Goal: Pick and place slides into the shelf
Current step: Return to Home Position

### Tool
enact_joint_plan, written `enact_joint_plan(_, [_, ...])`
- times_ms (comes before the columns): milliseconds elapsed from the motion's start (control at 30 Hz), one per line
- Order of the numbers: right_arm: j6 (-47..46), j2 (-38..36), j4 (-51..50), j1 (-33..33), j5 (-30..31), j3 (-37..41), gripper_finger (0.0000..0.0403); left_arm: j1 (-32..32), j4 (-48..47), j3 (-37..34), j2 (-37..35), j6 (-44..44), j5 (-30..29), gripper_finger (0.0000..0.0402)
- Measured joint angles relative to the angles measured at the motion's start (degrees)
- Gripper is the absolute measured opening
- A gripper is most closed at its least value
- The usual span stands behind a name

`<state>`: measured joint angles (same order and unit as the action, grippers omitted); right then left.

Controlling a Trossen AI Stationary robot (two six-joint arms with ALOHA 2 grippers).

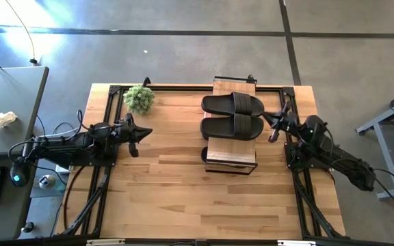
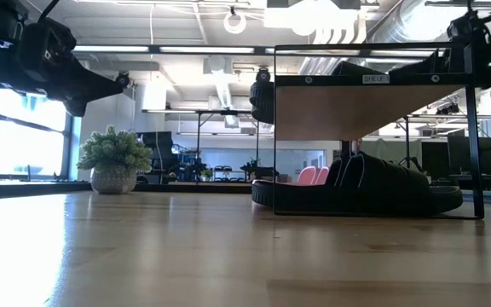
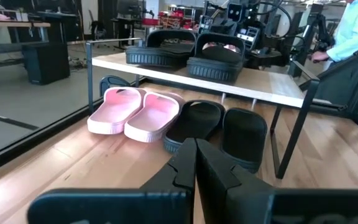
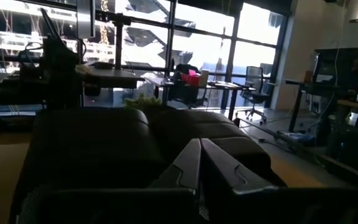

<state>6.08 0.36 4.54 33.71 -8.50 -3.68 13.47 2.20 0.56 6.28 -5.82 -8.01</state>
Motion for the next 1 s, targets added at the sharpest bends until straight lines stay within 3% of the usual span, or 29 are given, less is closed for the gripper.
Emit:
enact_joint_plan(400, [0.0,0.0,-9.4,0.0,0.6,0.0,0.0,0.0,0.0,0.0,0.0,-0.1,0.0,0.0001])
enact_joint_plan(1000, [0.0,0.0,-10.0,0.0,0.5,-0.1,0.0,0.0,0.0,0.0,0.0,-0.1,0.1,0.0001])
